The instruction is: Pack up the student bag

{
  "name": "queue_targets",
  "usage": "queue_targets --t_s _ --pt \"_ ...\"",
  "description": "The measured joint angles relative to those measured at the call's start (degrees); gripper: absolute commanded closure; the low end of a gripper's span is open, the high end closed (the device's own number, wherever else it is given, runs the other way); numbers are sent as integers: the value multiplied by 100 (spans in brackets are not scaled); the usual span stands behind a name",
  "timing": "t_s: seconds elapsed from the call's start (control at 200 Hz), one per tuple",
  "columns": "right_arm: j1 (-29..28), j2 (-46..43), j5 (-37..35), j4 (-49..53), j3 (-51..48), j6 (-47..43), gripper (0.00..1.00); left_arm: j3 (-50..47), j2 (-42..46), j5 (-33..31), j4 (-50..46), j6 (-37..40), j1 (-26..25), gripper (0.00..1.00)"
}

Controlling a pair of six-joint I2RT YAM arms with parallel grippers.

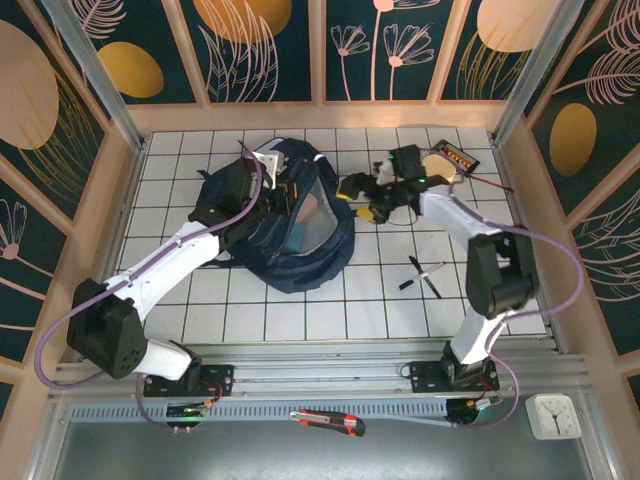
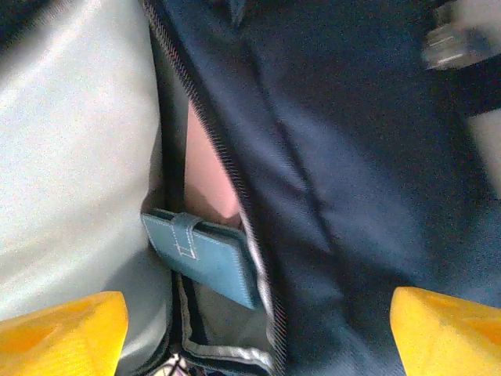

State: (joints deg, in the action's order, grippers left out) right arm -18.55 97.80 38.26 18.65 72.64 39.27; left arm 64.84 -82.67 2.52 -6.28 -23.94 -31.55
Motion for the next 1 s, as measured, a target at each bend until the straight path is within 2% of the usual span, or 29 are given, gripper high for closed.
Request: queue_targets --t_s 0.045,0.065,0.11,0.15,0.23,0.29,0.455,0.616,0.761,0.841,1.001 --pt "101 -308 -94 13 -83 -39 12 37 -92 72 31 -61 0 99" --pt "127 -472 -155 24 -114 -66 12 66 -153 120 39 -83 0 91" --pt "131 -767 -240 48 -149 -131 12 166 -302 227 50 -146 0 62" --pt "131 -1047 -293 68 -168 -186 11 286 -448 310 59 -186 0 44" --pt "131 -1438 -446 173 -179 -304 10 542 -636 407 140 -249 -7 22" --pt "131 -1580 -557 284 -181 -396 10 579 -592 413 197 -273 -7 2" --pt "-42 -1609 -855 544 -520 -433 10 400 22 173 4 -339 -7 1" --pt "-726 -1390 -1023 623 -938 -243 10 -85 966 -481 -658 -654 83 1" --pt "-1272 -874 -1036 522 -949 -114 10 -1001 1436 -369 -922 -1198 868 2" --pt "-1386 -680 -1038 507 -949 -90 11 -1604 1414 -186 -938 -1502 1340 8" --pt "-1414 -612 -1043 509 -929 -74 11 -2511 1355 407 -682 -1989 1838 20"
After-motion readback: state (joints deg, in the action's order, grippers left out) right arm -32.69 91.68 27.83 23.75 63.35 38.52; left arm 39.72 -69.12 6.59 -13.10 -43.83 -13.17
